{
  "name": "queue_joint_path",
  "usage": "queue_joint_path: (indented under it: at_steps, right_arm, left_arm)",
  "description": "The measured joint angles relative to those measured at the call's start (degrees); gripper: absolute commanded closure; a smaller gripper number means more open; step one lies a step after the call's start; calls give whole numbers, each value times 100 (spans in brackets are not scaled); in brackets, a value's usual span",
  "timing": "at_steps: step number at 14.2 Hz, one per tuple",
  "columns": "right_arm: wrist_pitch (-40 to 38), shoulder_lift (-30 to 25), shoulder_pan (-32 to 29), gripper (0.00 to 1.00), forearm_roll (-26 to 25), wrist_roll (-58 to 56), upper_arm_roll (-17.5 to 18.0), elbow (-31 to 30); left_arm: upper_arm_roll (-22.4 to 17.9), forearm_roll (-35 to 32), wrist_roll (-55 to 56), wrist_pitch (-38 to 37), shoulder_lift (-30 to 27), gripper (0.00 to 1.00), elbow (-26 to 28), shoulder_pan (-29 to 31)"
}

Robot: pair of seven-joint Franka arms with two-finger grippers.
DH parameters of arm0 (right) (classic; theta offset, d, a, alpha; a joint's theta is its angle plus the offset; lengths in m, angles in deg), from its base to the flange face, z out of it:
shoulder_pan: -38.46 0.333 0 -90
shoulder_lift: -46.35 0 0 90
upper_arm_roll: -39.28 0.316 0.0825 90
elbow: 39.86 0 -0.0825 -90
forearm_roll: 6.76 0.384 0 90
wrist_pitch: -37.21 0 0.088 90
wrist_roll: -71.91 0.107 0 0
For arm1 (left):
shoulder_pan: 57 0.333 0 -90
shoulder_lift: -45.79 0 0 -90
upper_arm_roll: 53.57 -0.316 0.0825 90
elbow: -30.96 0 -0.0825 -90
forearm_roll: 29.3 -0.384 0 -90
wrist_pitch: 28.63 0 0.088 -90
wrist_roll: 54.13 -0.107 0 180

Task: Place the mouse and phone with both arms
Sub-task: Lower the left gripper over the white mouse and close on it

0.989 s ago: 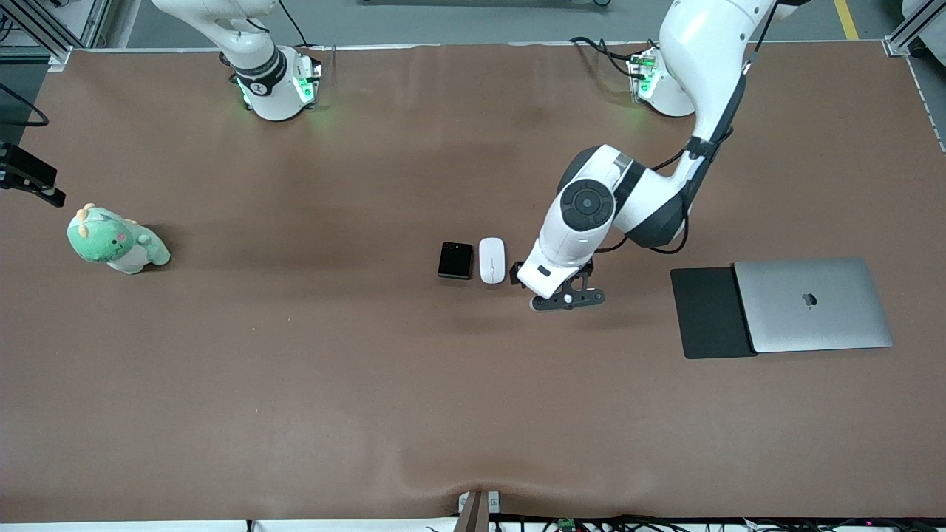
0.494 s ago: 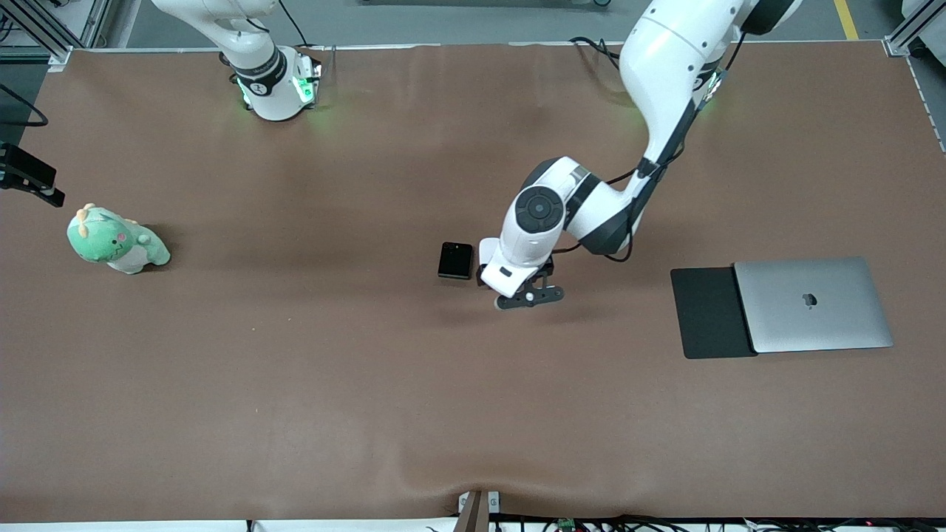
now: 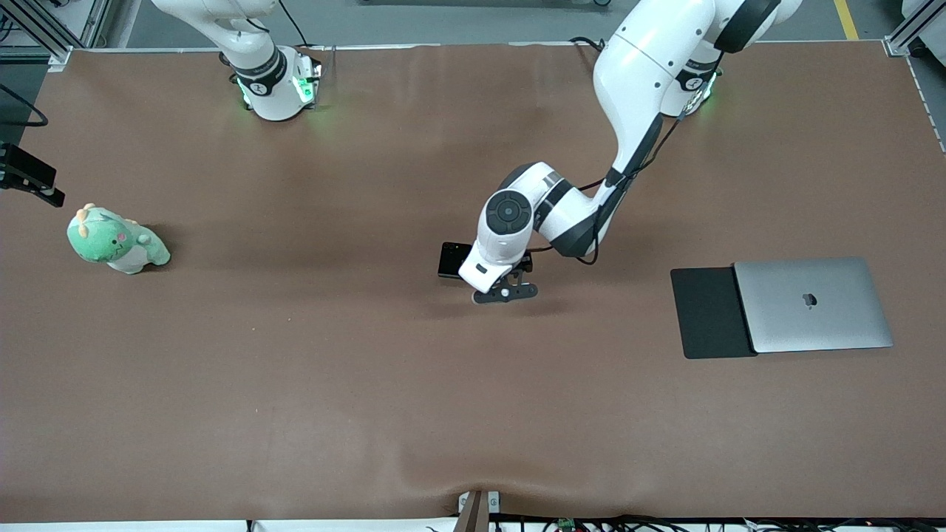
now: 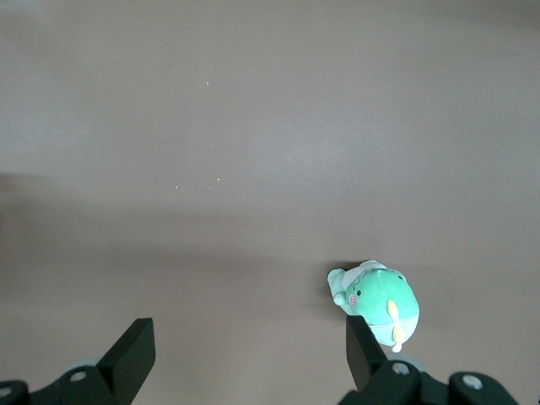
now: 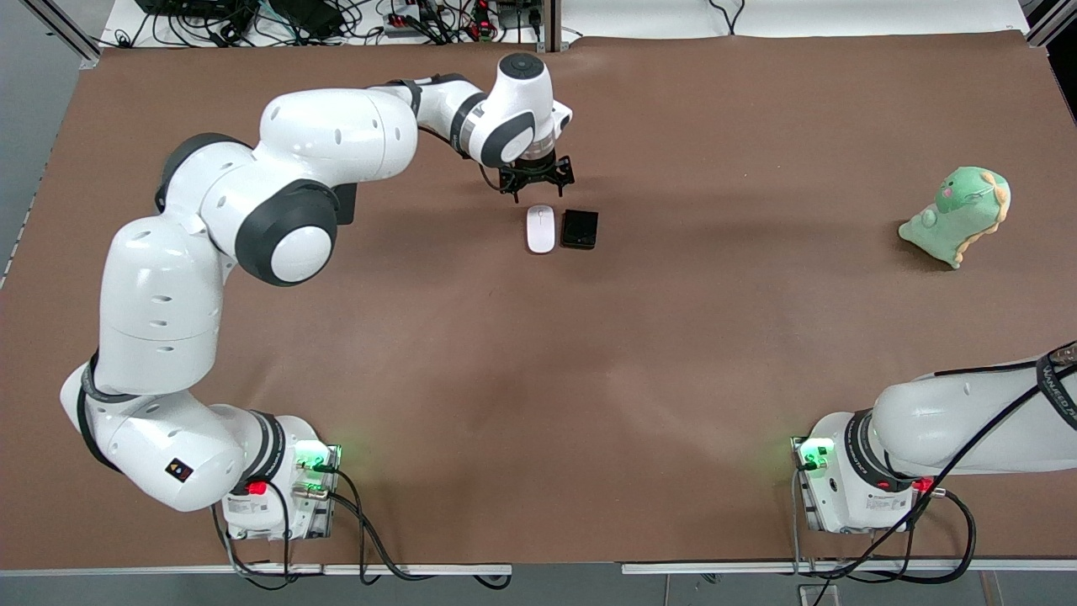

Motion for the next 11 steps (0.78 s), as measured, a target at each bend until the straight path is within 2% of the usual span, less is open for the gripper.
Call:
queue_joint_path:
  at_steps: [11]
  right_arm:
    - [0, 0, 0, 0, 0, 0, 0, 0]
  left_arm:
    - [-2, -56, 68, 16, 103, 0, 170, -117]
